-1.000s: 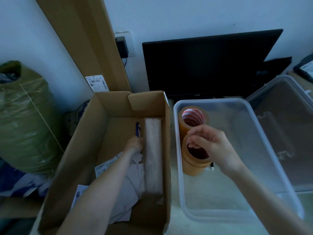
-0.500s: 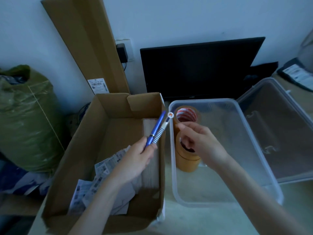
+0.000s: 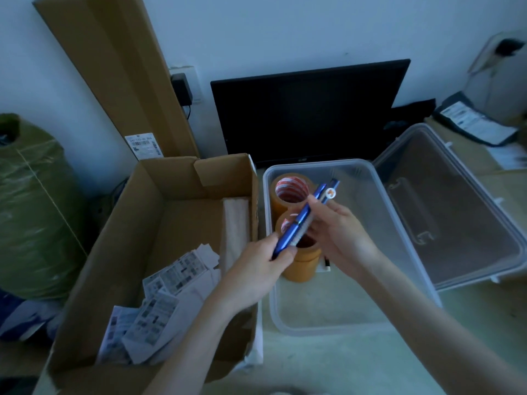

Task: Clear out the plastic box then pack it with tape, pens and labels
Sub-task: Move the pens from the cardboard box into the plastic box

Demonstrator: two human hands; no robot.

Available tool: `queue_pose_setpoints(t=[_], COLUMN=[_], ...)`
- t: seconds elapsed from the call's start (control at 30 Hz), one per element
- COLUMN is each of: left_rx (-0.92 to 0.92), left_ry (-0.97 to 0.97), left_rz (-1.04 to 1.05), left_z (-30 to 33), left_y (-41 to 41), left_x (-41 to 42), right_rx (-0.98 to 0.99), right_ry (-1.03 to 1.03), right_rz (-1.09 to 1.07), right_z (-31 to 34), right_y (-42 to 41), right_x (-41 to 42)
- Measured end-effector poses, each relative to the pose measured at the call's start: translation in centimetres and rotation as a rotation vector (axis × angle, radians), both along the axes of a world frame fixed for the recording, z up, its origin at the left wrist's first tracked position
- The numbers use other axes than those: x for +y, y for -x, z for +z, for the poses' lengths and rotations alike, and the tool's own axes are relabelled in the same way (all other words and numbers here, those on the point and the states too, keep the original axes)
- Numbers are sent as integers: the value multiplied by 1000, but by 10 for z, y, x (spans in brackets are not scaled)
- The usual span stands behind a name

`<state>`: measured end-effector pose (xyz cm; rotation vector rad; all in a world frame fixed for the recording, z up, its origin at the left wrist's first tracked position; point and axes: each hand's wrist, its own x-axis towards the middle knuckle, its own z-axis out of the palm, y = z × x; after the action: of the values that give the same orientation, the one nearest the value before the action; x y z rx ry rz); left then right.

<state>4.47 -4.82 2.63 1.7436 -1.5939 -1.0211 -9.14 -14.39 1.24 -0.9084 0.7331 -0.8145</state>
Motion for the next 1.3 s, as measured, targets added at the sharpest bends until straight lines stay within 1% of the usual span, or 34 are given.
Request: queue_pose_setpoints(t=[0.07, 0.13, 0.2, 0.27, 0.33, 0.43, 0.47, 0.53, 0.6, 0.67, 0.77, 0.9, 1.0, 1.13, 1.23, 1.3], left_rx=[29, 10, -13, -22, -10, 17, 19, 15, 2, 6, 15, -7, -6, -2, 16, 20], left_ry=[35, 54, 58, 52, 42, 19, 6, -22, -50, -67, -78, -84, -88, -97, -120, -137], left_rz=[21, 64, 154, 246, 311, 379, 391, 394, 394, 407, 424, 422, 433, 448, 484, 535], left_z=[-3, -8, -16, -23, -29, -35, -37, -42, -49, -54, -61, -69, -74, -81, -90, -100], left_y=[-1, -7, -15, -24, -32, -39, -41, -43, -48, -53, -56, -54, -54, -60, -70, -79], left_x=[0, 0, 1, 0, -1, -5, -6, -7, -8, -9, -11, -13, -13, -14, -16, -17], right_rx=[-42, -44, 83, 293, 475, 689, 787, 990, 1112, 1111, 1016, 816, 830, 817, 785, 747], right_ry=[-19, -25, 4, 18, -57, -224, -235, -201, -152, -131, -108, -241, -245, -241, -187, -115], right_rz=[-116, -243, -372, -429, -382, -197, -115, -20, -46, -99, -105, -207, -224, -164, -175, -187], right_z=[7, 6, -9, -33, -62, -114, -128, -149, -157, -159, -155, -147, -147, -139, -126, -113], right_y=[10, 22, 32, 37, 37, 37, 38, 39, 37, 33, 27, 24, 26, 26, 27, 28], right_x=[-15, -35, -58, -78, -93, -111, -115, -119, -119, -119, -119, -112, -110, -105, -103, -102])
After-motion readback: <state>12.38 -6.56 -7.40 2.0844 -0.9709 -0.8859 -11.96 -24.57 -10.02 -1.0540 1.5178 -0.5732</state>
